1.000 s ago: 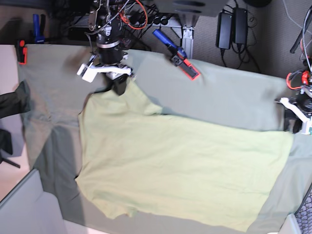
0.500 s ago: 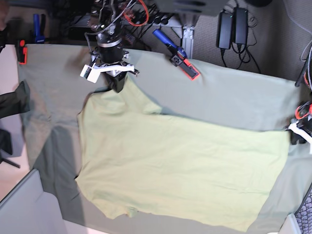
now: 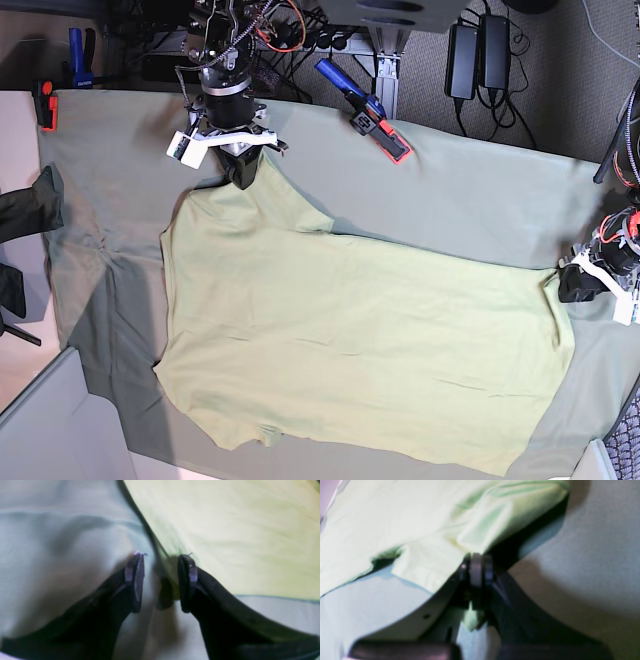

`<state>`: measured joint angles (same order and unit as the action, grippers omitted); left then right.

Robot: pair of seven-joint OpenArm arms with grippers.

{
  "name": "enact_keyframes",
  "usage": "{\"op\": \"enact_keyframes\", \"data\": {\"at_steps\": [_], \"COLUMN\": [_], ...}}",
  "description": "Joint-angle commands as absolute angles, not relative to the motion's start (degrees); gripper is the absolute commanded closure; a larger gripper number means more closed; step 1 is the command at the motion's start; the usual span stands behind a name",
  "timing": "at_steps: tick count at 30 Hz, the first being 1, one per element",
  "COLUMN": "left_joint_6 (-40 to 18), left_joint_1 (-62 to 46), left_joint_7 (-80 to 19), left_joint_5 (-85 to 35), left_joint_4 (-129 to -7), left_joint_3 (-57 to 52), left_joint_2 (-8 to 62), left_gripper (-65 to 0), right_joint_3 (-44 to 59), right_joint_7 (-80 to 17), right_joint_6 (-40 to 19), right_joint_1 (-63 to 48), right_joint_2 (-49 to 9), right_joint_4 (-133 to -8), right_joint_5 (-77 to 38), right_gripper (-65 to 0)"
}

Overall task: Fold the T-shirt properly
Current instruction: 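Grasp the shirt's shoulder with right gripper and hem corner with left, then lift and fold the shirt lengthwise, pulling both grippers across the body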

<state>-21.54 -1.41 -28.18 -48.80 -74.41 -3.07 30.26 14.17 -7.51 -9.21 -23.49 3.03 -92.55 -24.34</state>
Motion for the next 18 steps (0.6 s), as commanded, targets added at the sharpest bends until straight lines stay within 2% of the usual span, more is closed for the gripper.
{"op": "enact_keyframes", "data": {"at_steps": [1,11,18], "left_joint_6": [-23.4,-23.4,-23.4], "left_joint_1": [-0.5,-0.5,-0.3], "left_joint_7": [-27.5,-28.1,-27.7], "left_joint_5": [-50.5,-52.3,-52.4], "left_joint_4": [-75.7,-75.8,-75.8], "left_joint_3": [-3.6,-3.4,-3.3], "left_joint_2": [31.3,31.1,28.3], "left_gripper": [-25.8,-25.9,-25.9], "right_joint_3": [14.3,14.3,14.3], "right_joint_7": [-6.2,-6.2,-6.2], "right_joint_6": [-9.4,-9.4,-9.4], "right_joint_1": [-23.5,-23.5,-23.5], "right_joint_2": [3.0,3.0,3.0], "right_joint_4": [-93.4,-93.4,-93.4], "right_joint_5": [-24.2,-24.2,-24.2], "right_gripper": [0.0,0.0,0.0]}}
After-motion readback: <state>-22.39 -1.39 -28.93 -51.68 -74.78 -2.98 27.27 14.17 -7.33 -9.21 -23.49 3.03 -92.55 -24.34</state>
